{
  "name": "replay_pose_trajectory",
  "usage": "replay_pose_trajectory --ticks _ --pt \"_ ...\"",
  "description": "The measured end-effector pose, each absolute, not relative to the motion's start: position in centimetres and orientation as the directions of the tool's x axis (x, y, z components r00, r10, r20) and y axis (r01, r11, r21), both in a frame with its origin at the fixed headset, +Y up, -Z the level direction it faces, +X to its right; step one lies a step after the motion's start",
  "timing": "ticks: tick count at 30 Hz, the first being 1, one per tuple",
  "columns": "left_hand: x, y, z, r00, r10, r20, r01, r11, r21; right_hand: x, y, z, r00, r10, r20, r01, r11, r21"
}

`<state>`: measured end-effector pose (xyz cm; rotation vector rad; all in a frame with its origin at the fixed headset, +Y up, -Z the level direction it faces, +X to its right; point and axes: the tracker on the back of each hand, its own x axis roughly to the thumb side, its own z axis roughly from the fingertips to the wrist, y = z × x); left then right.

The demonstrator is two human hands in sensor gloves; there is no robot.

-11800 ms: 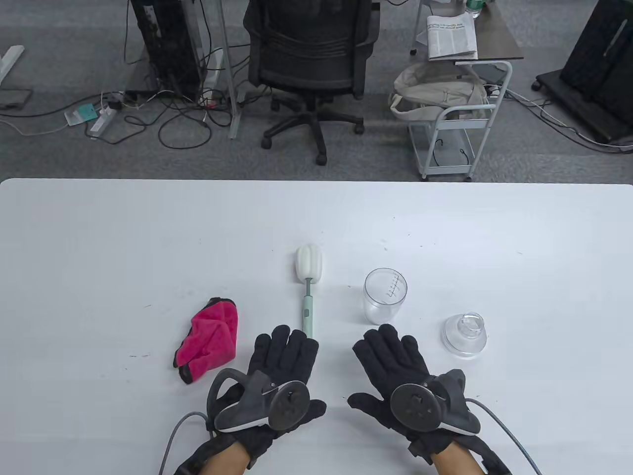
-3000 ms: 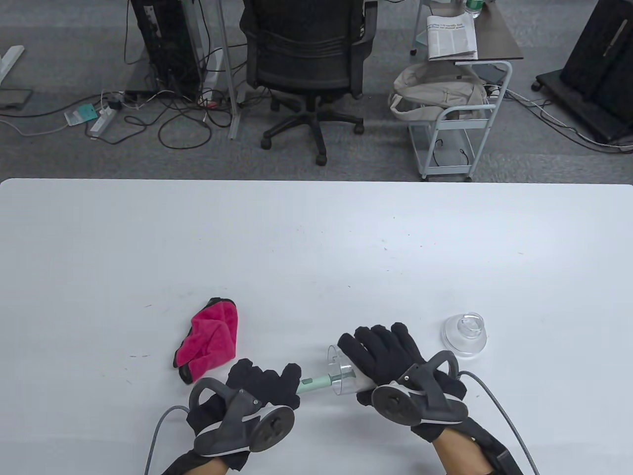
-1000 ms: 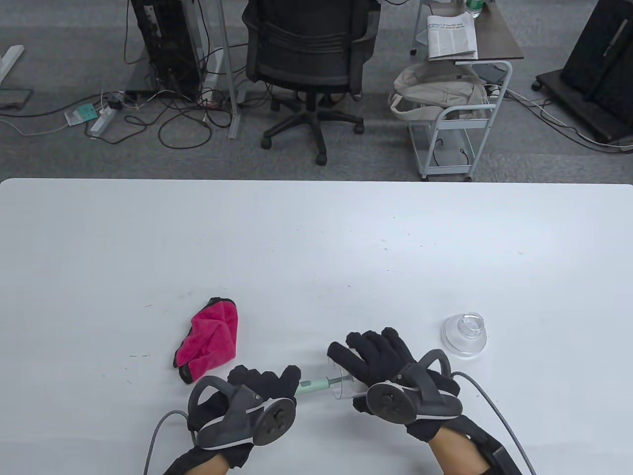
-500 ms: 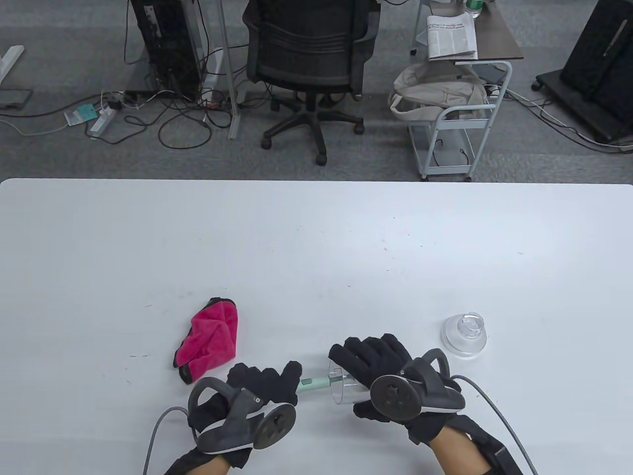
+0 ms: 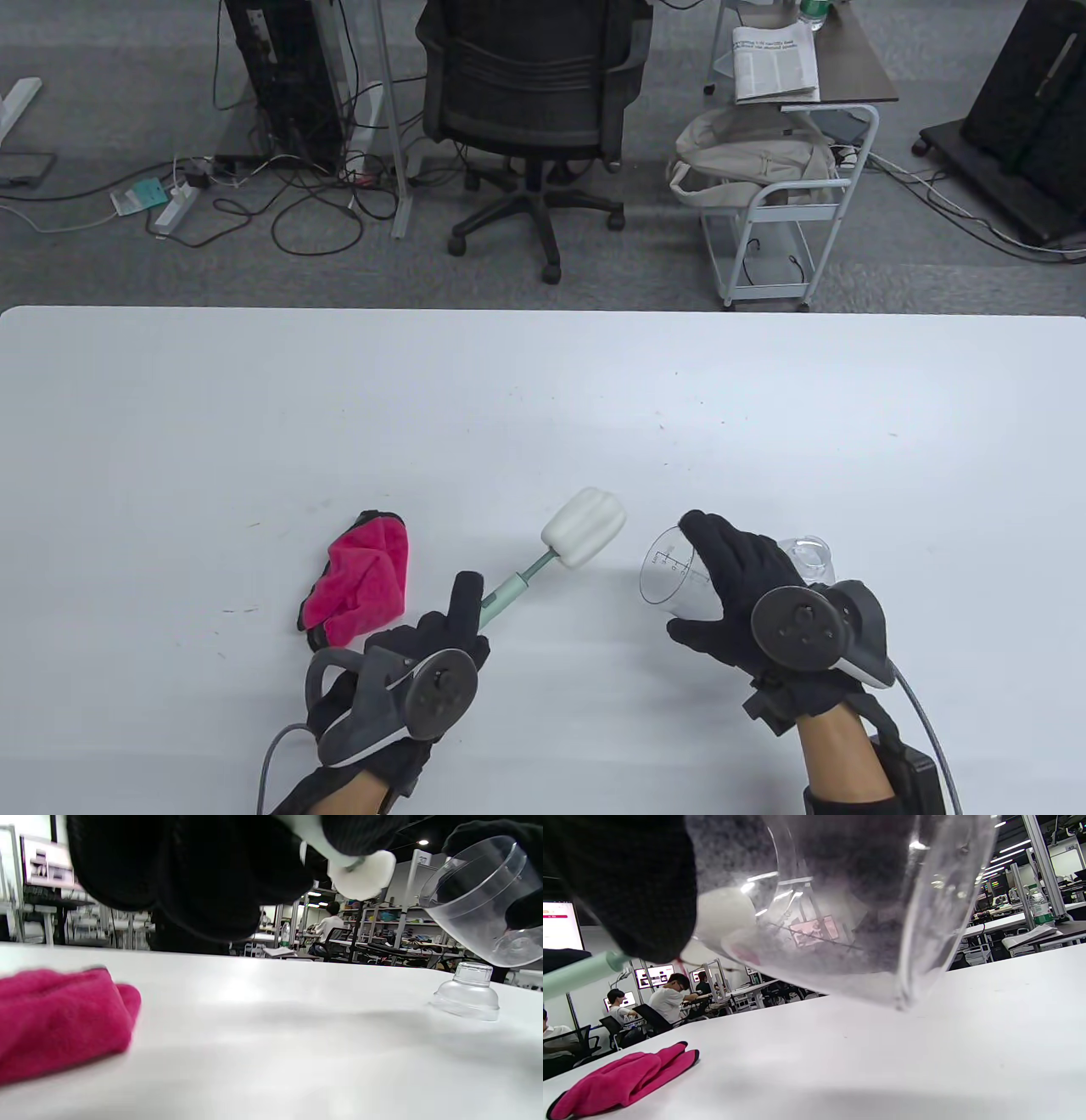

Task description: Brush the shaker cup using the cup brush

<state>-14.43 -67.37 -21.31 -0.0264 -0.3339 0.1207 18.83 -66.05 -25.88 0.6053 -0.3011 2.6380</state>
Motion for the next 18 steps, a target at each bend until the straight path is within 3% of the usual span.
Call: replay_pose_trajectory --ticks 4,10,13,18 --pt "-12.7 -68.8 -22.4 0.956 0.123 0.268 -0.097 0.989 -0.109 18.5 -66.1 -25.9 -0.795 0.389 0.465 -0.488 -0.865 -0.111" --pt "-9.6 -70.9 -25.6 0.995 -0.044 0.089 0.058 0.986 -0.155 18.0 -66.2 -25.7 -0.745 0.455 0.489 -0.570 -0.815 -0.110" --pt "-8.3 -72.5 -27.4 0.995 -0.093 0.032 0.098 0.957 -0.272 17.8 -66.2 -25.5 -0.710 0.494 0.502 -0.613 -0.784 -0.096" --pt "-6.9 -74.6 -28.7 0.980 -0.197 0.043 0.200 0.930 -0.307 17.7 -66.1 -25.2 -0.683 0.519 0.513 -0.643 -0.761 -0.086"
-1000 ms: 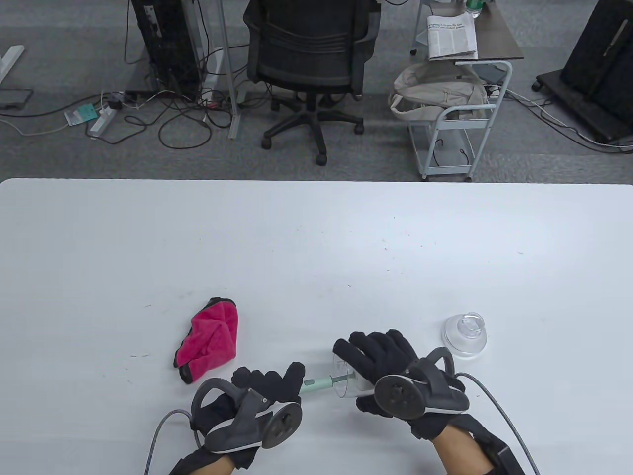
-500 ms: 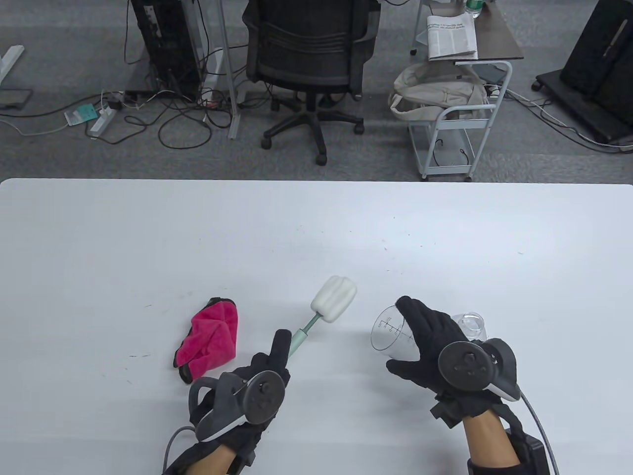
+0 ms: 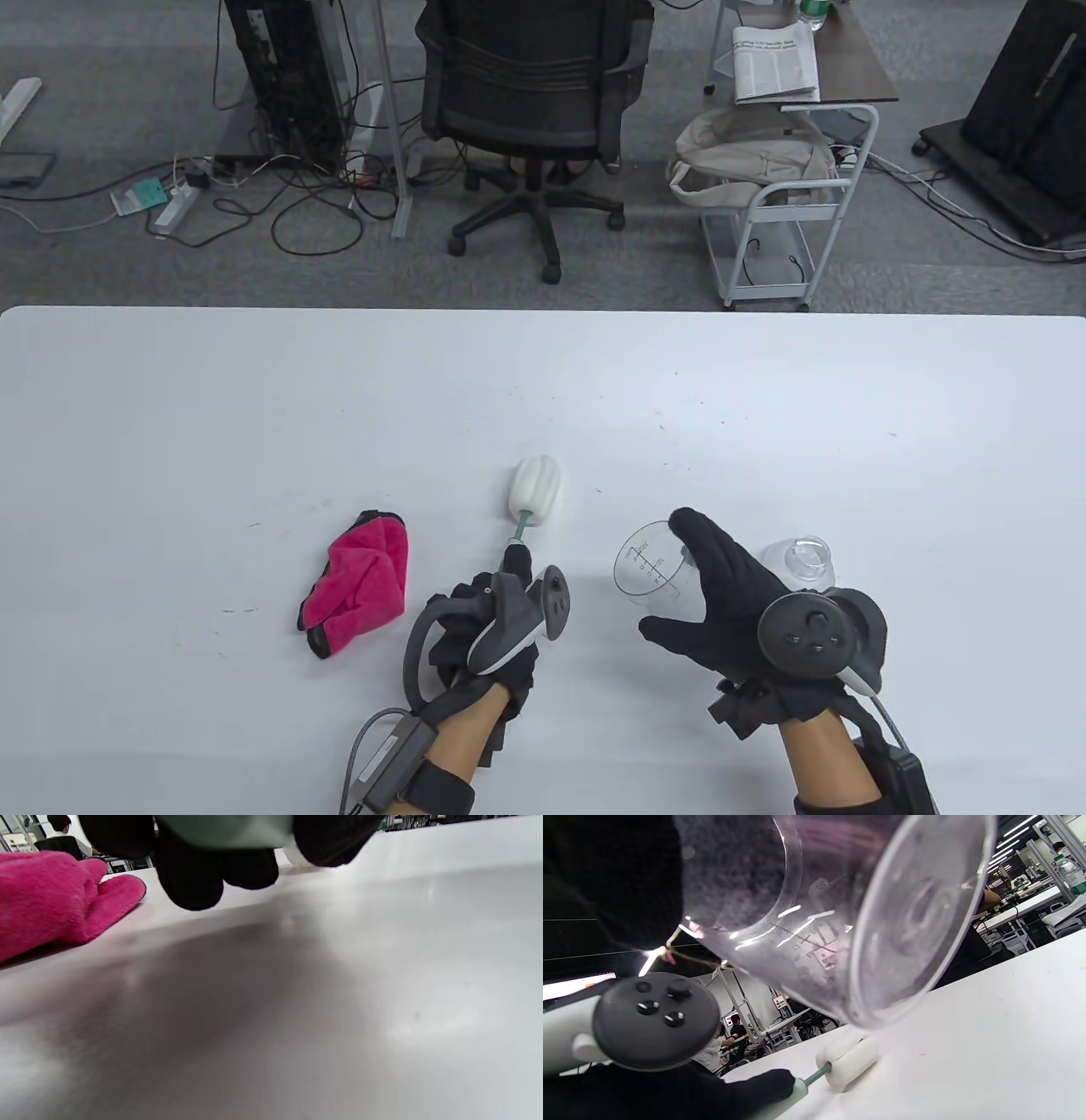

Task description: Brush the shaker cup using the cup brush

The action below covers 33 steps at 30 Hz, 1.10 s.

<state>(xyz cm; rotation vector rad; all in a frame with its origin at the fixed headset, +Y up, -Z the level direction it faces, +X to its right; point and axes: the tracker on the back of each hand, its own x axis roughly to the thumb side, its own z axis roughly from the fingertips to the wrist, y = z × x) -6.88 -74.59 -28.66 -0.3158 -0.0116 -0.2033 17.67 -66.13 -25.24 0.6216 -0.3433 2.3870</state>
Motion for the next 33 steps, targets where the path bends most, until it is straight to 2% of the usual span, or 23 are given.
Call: replay_pose_trajectory --ticks 3,7,9,13,14,16,19,21,23,27,30,33 --pt "-6.4 -75.4 -28.9 0.970 -0.238 0.058 0.243 0.905 -0.348 17.6 -66.2 -25.3 -0.672 0.532 0.515 -0.656 -0.751 -0.079" --pt "-6.7 -75.1 -28.9 0.977 -0.199 0.072 0.212 0.909 -0.358 17.6 -66.2 -25.1 -0.658 0.545 0.520 -0.671 -0.738 -0.075" --pt "-7.5 -73.0 -28.6 0.990 -0.130 0.049 0.139 0.938 -0.318 17.7 -66.1 -25.0 -0.643 0.556 0.526 -0.692 -0.716 -0.089" --pt "-11.1 -66.6 -28.2 0.999 -0.021 -0.034 0.018 0.995 -0.101 18.0 -65.9 -25.0 -0.592 0.609 0.529 -0.747 -0.661 -0.076" --pt "-12.7 -65.1 -28.3 0.997 -0.001 -0.077 -0.005 0.997 -0.082 18.0 -65.9 -25.0 -0.580 0.620 0.527 -0.759 -0.648 -0.073" --pt "-16.0 -64.1 -28.7 0.987 0.034 -0.156 -0.055 0.990 -0.130 18.2 -66.0 -25.0 -0.557 0.645 0.522 -0.781 -0.621 -0.067" --pt "-19.2 -66.2 -29.5 0.972 0.027 -0.233 -0.096 0.952 -0.291 18.3 -66.1 -25.2 -0.522 0.683 0.511 -0.807 -0.589 -0.037" --pt "-20.7 -69.6 -30.0 0.961 -0.049 -0.271 -0.073 0.903 -0.423 18.2 -66.4 -25.4 -0.506 0.703 0.500 -0.815 -0.580 -0.010" --pt "-21.3 -72.0 -30.4 0.959 -0.110 -0.261 -0.031 0.876 -0.482 17.9 -66.7 -25.5 -0.506 0.707 0.493 -0.811 -0.585 0.006" --pt "-21.7 -74.4 -31.0 0.961 -0.120 -0.248 0.033 0.943 -0.330 17.3 -67.2 -25.7 -0.524 0.696 0.491 -0.788 -0.615 0.031" --pt "-21.8 -73.6 -30.9 0.960 -0.122 -0.251 0.074 0.978 -0.193 16.9 -67.4 -25.9 -0.475 0.744 0.470 -0.803 -0.585 0.114" --pt "-21.7 -71.4 -29.8 0.977 -0.031 -0.210 0.033 0.999 0.005 16.5 -67.5 -25.7 -0.413 0.788 0.457 -0.834 -0.528 0.156"
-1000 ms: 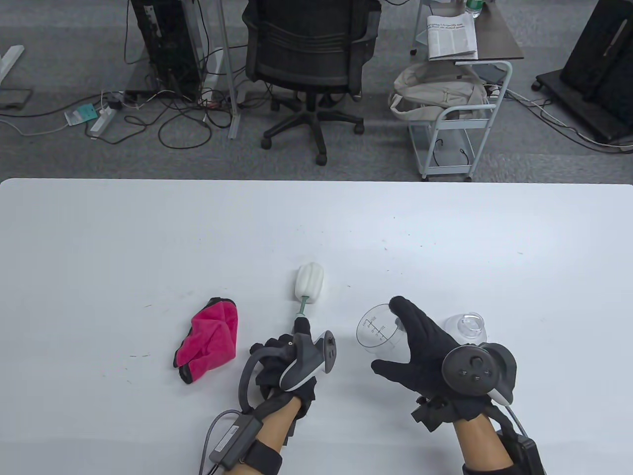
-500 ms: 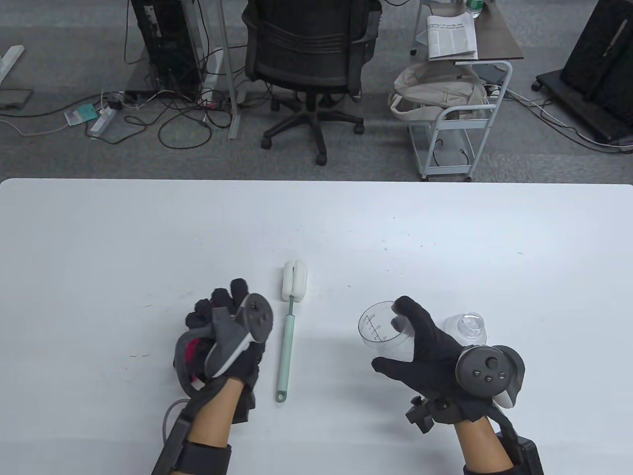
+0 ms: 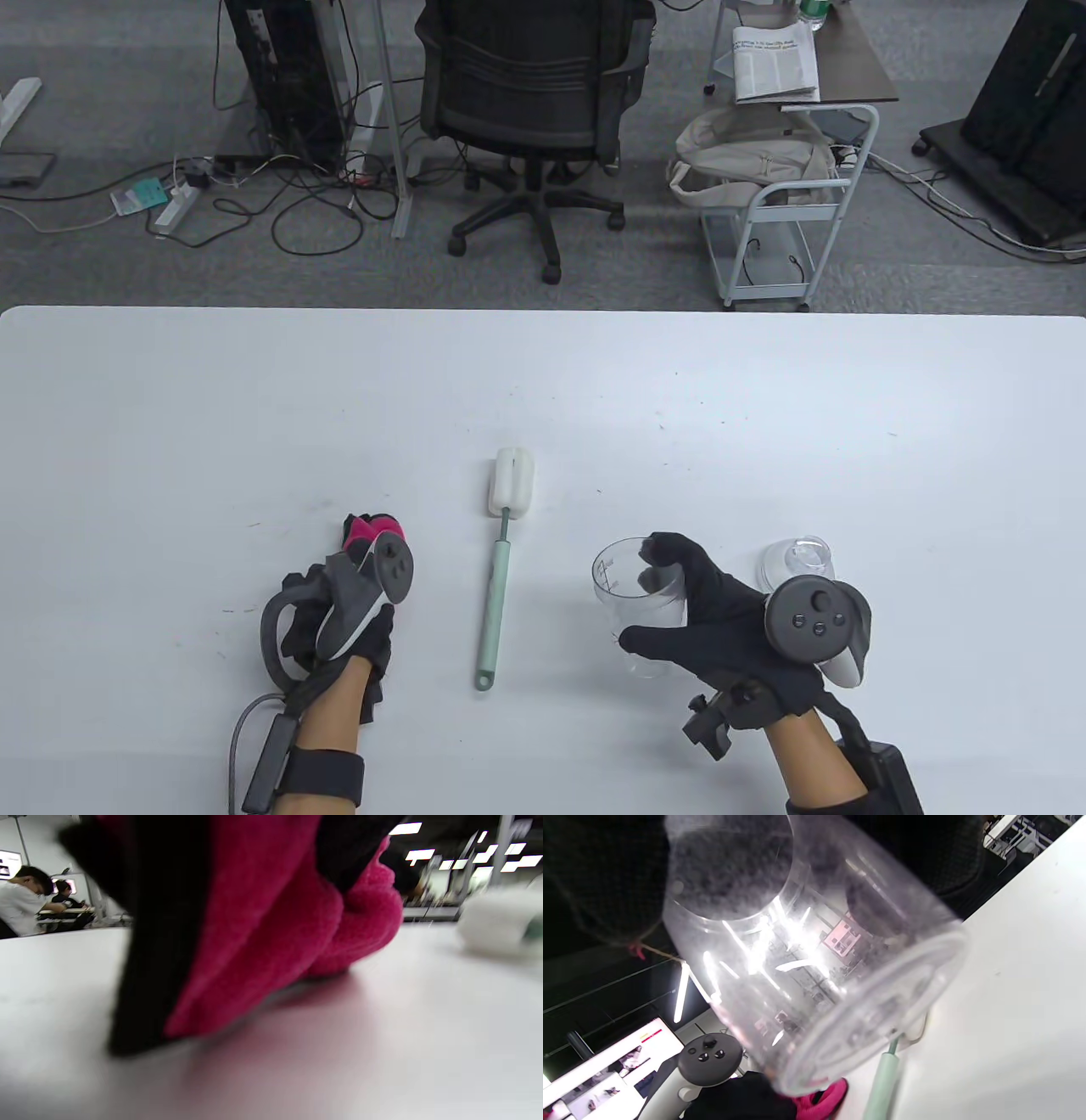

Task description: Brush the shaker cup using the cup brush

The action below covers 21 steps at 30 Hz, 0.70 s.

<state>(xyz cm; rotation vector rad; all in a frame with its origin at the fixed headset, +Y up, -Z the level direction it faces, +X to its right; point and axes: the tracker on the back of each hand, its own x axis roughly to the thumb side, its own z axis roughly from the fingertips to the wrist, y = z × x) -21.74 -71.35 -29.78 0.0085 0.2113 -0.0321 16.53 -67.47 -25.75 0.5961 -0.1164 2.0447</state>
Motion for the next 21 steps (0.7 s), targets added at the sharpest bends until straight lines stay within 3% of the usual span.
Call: replay_pose_trajectory --ticks 2,5,7,10,11,13,16,19,21 --pt "-21.1 -69.1 -28.5 0.980 0.154 -0.123 -0.139 0.983 0.118 16.1 -67.4 -25.5 -0.374 0.808 0.456 -0.853 -0.493 0.173" --pt "-18.6 -66.5 -26.3 0.886 0.453 0.096 -0.463 0.876 0.138 14.8 -67.0 -24.8 -0.278 0.844 0.459 -0.889 -0.407 0.209" --pt "-15.7 -65.5 -24.8 0.749 0.603 0.276 -0.636 0.771 0.041 13.6 -66.5 -24.0 -0.253 0.829 0.499 -0.898 -0.392 0.197" --pt "-12.9 -65.7 -23.9 0.499 0.758 0.420 -0.787 0.599 -0.146 13.1 -65.9 -23.1 -0.307 0.778 0.547 -0.894 -0.433 0.114" --pt "-12.7 -65.9 -23.8 0.455 0.792 0.408 -0.816 0.554 -0.165 13.3 -65.8 -22.9 -0.314 0.770 0.556 -0.899 -0.429 0.088" --pt "-12.6 -67.1 -23.8 0.224 0.861 0.456 -0.872 0.386 -0.301 13.9 -65.7 -23.0 -0.259 0.807 0.530 -0.924 -0.367 0.107" --pt "-12.4 -68.2 -23.3 0.014 0.889 0.458 -0.853 0.249 -0.458 13.9 -66.1 -23.4 -0.260 0.825 0.503 -0.934 -0.347 0.087" --pt "-12.1 -68.3 -22.9 0.011 0.854 0.521 -0.847 0.285 -0.449 13.8 -66.6 -23.4 -0.306 0.819 0.485 -0.929 -0.368 0.035" --pt "-11.8 -67.8 -22.3 0.034 0.803 0.595 -0.870 0.317 -0.378 13.7 -67.1 -23.5 -0.282 0.847 0.451 -0.940 -0.337 0.044"
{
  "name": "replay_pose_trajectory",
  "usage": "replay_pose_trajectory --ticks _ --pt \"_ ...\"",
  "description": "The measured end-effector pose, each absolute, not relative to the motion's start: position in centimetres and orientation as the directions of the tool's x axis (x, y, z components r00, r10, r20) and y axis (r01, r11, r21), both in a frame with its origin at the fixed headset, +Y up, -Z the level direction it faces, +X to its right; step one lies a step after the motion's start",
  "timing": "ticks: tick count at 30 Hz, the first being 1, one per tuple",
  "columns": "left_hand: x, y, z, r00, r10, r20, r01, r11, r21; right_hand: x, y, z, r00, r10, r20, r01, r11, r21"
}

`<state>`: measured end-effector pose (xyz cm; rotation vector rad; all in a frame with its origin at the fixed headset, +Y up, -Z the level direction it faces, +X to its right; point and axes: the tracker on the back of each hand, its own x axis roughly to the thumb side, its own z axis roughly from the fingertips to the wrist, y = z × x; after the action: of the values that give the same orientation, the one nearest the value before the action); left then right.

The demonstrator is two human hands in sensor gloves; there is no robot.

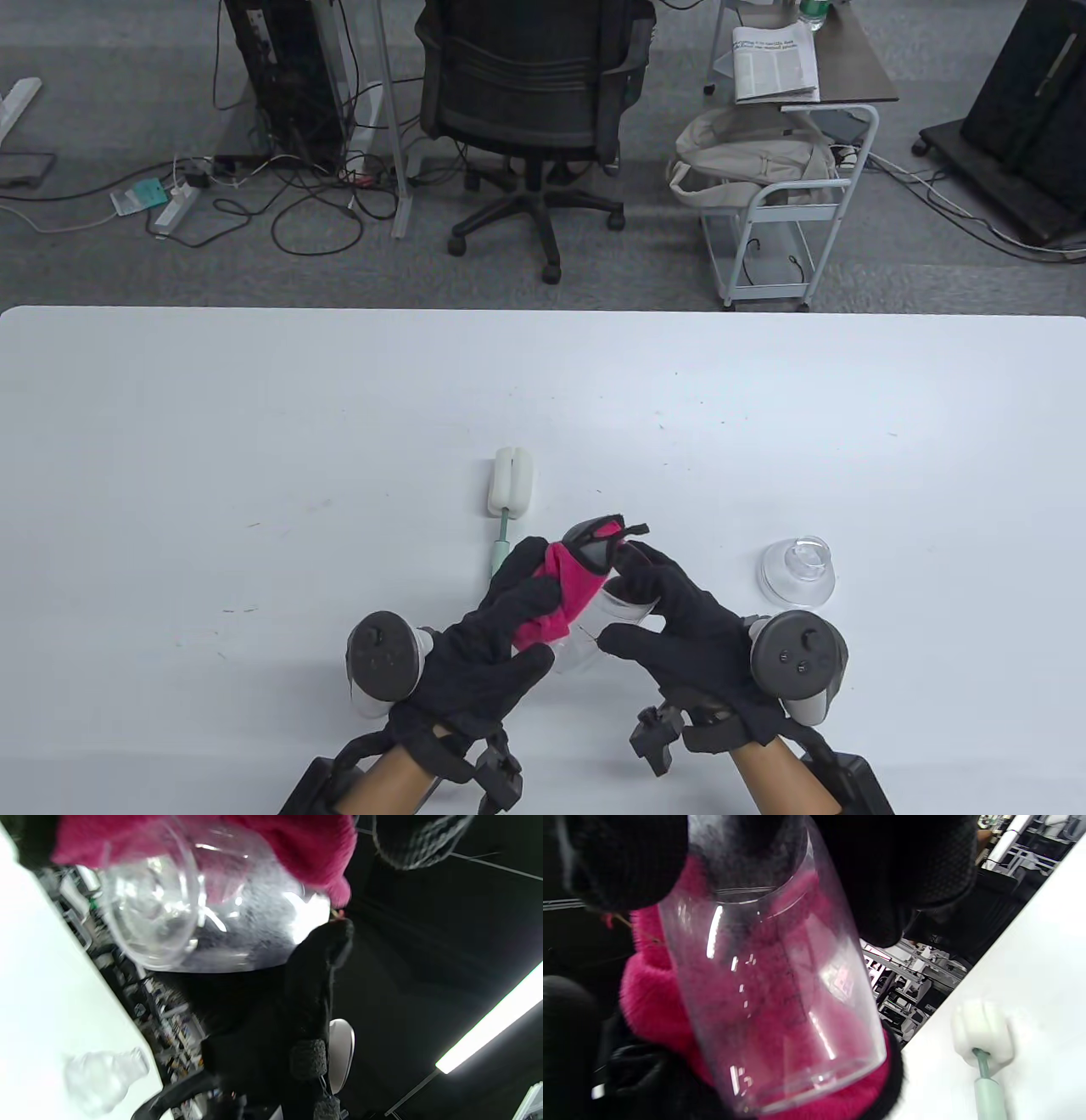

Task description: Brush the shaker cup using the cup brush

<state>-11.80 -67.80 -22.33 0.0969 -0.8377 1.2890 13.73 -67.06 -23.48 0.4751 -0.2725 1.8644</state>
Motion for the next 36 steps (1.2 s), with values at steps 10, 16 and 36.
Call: replay_pose_trajectory --ticks 10,16,36 --pt "-9.5 -65.8 -18.5 0.498 0.168 0.851 -0.627 0.748 0.219 13.5 -68.9 -23.8 -0.046 0.974 0.220 -0.983 -0.084 0.164" --pt "-10.5 -65.3 -19.1 0.437 0.327 0.838 -0.751 0.646 0.139 12.2 -68.1 -23.1 -0.205 0.899 0.387 -0.934 -0.297 0.196" --pt "-10.2 -66.6 -19.9 0.601 0.390 0.698 -0.594 0.802 0.063 10.7 -65.8 -20.9 -0.420 0.666 0.617 -0.829 -0.557 0.038"
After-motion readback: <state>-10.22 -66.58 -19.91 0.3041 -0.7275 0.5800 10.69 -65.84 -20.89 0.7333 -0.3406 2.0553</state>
